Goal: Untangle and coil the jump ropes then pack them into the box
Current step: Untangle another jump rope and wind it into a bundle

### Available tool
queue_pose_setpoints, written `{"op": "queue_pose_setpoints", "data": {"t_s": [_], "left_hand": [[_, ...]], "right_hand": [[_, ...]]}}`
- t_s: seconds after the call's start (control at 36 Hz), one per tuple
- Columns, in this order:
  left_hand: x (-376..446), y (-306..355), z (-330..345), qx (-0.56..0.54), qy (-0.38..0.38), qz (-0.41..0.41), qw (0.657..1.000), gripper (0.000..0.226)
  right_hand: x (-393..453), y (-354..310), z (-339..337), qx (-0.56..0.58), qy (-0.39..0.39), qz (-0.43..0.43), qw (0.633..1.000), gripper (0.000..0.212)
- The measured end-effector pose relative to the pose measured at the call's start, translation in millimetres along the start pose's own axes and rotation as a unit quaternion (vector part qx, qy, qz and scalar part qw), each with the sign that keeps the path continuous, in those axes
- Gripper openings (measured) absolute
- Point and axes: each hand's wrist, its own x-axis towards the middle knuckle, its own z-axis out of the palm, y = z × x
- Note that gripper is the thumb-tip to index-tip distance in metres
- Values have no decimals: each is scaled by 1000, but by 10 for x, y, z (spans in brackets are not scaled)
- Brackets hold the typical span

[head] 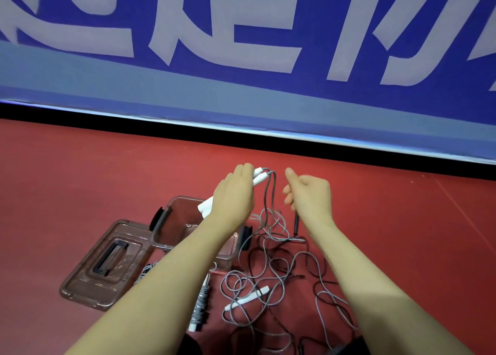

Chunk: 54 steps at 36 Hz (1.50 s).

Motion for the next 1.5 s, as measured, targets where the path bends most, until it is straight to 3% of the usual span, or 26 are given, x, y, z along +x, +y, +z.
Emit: {"op": "queue_pose_setpoints", "data": {"t_s": [0.06,0.08,0.17,0.22,0.31,0.42,0.64,0.75,0.86,0.97,1.11,1.28,1.39,1.5], "left_hand": [[-11,21,-30,40,-13,28,999,15],[-22,31,-46,58,-16,42,997,20],[-18,37,-47,82,-17,61,995,26],[-2,29,-40,70,-3,87,994,26],[4,27,-73,62,2,119,991,32],[-15,47,-84,36,-20,80,996,15],[-6,46,-202,-18,-28,45,998,7],[-31,60,-229,5,-24,39,999,14],[-29,69,-224,0,-9,54,999,15],[-24,56,-200,-91,8,61,994,23],[-22,93,-224,-284,36,6,958,36],[34,150,-370,-469,97,-77,874,38],[48,185,-386,-542,114,-102,826,23],[78,245,-376,-553,135,-141,810,43]], "right_hand": [[17,10,30,-36,33,-97,994,11],[28,29,46,-46,22,-120,992,10],[85,157,92,-72,-78,-131,986,46],[65,186,100,-58,-120,-136,982,43],[41,164,74,-42,-97,-160,981,21],[38,86,42,55,-98,-120,986,19],[30,1,21,165,-120,-96,974,20],[1,-53,-2,227,-163,-105,954,4],[11,-47,-8,243,-139,-97,955,19],[23,-36,-27,223,-147,-110,957,18],[75,60,-60,147,-202,-99,963,13],[44,201,19,-20,-275,-100,956,22],[19,182,92,-19,-283,-107,953,29],[-38,183,139,50,-329,-71,940,32]]}}
